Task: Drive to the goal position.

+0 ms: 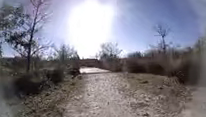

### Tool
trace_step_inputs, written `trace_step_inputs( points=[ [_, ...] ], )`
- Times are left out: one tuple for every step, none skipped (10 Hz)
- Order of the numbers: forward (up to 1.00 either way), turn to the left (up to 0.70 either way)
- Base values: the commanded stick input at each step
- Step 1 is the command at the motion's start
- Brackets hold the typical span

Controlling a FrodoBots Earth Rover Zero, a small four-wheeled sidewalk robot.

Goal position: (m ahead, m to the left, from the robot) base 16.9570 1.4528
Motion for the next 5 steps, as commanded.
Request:
trace_step_inputs(
  points=[
    [0.7,0.05],
    [0.7,0.05],
    [0.7,0.04],
    [0.7,0.03],
    [0.7,0.02]
  ],
)
